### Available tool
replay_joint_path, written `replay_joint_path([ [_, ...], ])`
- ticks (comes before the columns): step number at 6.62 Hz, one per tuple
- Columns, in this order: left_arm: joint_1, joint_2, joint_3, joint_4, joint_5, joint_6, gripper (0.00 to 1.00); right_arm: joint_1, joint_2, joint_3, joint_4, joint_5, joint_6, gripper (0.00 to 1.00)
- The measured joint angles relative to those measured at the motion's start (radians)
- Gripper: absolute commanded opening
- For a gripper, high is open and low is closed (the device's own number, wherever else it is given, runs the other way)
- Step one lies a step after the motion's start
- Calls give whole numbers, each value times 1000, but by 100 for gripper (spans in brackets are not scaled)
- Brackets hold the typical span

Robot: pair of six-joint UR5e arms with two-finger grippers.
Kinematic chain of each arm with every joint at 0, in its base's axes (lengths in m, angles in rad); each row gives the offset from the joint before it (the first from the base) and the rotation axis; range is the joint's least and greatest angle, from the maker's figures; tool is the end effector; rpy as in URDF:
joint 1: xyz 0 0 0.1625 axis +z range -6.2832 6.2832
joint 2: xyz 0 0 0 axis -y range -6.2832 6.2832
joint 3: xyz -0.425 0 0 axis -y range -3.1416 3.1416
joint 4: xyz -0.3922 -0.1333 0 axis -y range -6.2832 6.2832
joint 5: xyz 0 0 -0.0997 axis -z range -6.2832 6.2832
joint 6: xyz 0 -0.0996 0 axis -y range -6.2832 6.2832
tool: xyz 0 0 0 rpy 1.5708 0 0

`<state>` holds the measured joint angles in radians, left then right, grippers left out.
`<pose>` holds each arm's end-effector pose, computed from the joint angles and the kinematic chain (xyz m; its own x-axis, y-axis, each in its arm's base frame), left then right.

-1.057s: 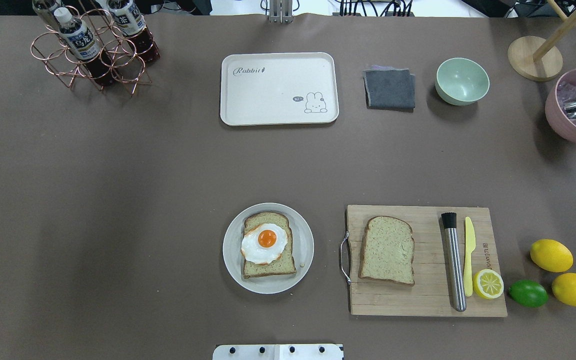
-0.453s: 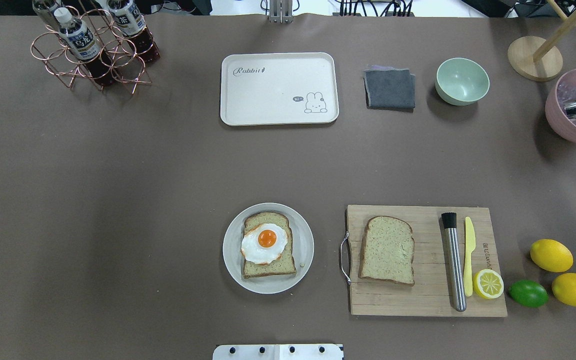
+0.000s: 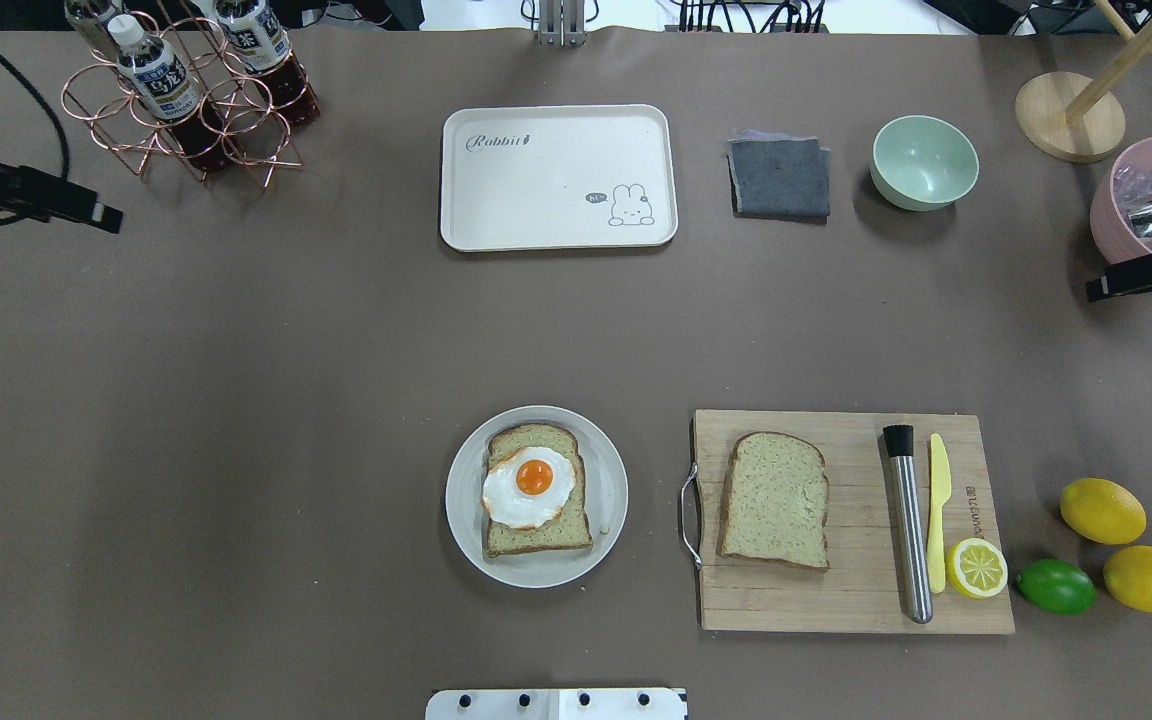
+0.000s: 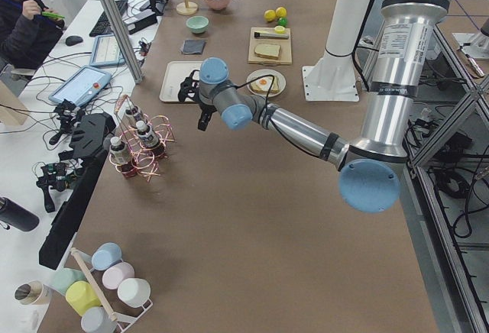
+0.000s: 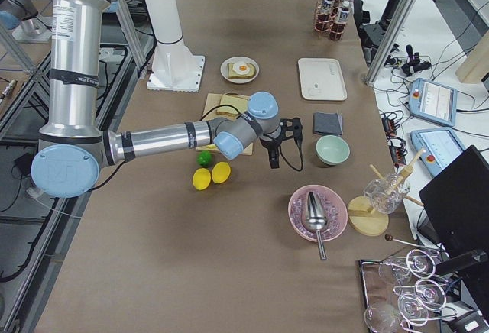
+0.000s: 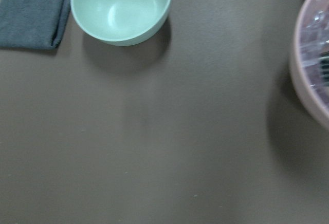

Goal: Make sandwich and place on tray
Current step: 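Lower the right gripper to the board's bread slice while the left arm advances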

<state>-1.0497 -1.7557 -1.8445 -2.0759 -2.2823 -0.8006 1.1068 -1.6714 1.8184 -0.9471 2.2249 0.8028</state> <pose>0.2139 -0.5098 0.3678 0.4753 0.2313 -0.8489 0.0821 0.9490 0.3045 -0.1462 -0.4545 0.5152 0.5922 -0.0486 0.8043 -0.1510 0.9738 0.1700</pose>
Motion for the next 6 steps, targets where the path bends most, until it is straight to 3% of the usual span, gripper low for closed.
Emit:
replay_joint_path([
  [3,219,-104,-33,-4,171,-264,98,-249,26,54,94,-128,335,96],
  [6,321,-144,-37,-2,288,-342,98,-517,22,138,97,-332,622,94],
])
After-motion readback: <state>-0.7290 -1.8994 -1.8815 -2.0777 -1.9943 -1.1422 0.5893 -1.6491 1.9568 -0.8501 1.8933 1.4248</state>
